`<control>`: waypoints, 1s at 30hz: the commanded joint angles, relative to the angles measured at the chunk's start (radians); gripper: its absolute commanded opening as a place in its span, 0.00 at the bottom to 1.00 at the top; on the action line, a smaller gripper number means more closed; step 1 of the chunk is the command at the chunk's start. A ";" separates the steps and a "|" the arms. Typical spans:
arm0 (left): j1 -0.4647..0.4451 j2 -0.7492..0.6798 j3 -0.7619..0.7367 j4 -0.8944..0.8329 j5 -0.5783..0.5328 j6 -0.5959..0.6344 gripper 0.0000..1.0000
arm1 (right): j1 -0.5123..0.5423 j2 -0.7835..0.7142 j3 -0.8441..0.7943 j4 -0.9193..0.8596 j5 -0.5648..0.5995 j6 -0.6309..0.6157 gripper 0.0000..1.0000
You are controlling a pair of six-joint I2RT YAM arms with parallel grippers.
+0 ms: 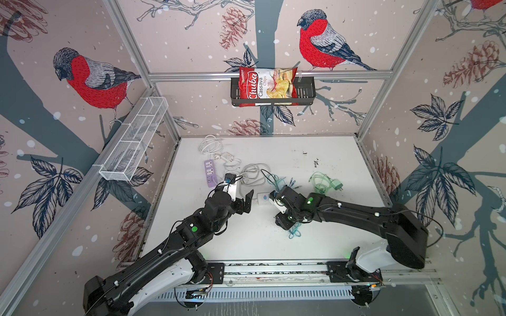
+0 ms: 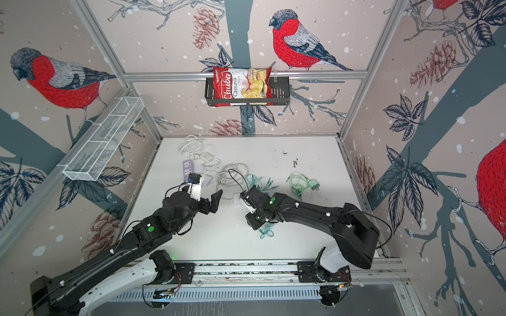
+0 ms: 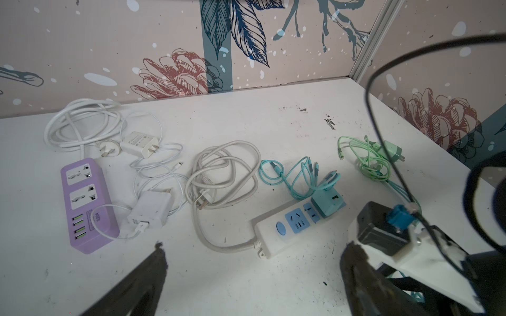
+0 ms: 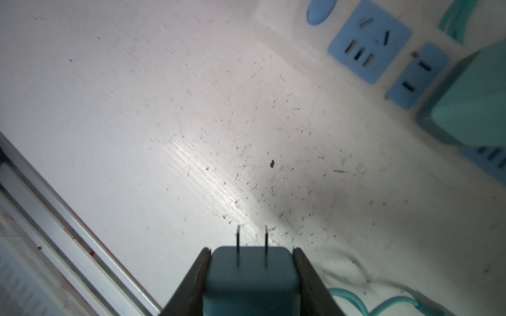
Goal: Insert the plug
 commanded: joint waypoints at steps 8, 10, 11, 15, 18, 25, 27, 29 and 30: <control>0.000 0.048 0.011 -0.019 0.059 -0.036 0.97 | 0.017 0.198 0.085 0.067 0.016 -0.075 0.49; 0.000 0.055 0.011 -0.027 0.063 -0.040 0.97 | 0.017 0.204 0.077 0.079 0.008 -0.074 0.57; 0.000 0.056 0.012 -0.029 0.065 -0.042 0.97 | 0.017 0.202 0.070 0.086 0.004 -0.074 0.59; 0.000 0.052 0.007 -0.035 0.075 -0.048 0.97 | 0.016 0.177 0.045 0.112 0.001 -0.069 0.65; 0.000 0.060 0.018 -0.044 0.100 -0.048 0.97 | 0.012 0.138 0.038 0.103 0.021 -0.053 0.65; -0.047 0.132 0.035 -0.040 0.152 -0.022 0.97 | -0.043 -0.091 -0.059 0.130 0.022 0.024 0.67; -0.115 0.175 0.049 -0.050 0.125 0.004 0.97 | -0.096 -0.159 -0.084 0.128 0.021 0.080 0.67; -0.186 0.233 0.071 -0.062 0.107 0.035 0.97 | -0.165 -0.224 -0.113 0.133 -0.010 0.133 0.68; -0.223 0.264 0.079 -0.064 0.099 0.053 0.97 | -0.205 -0.261 -0.133 0.138 -0.034 0.160 0.68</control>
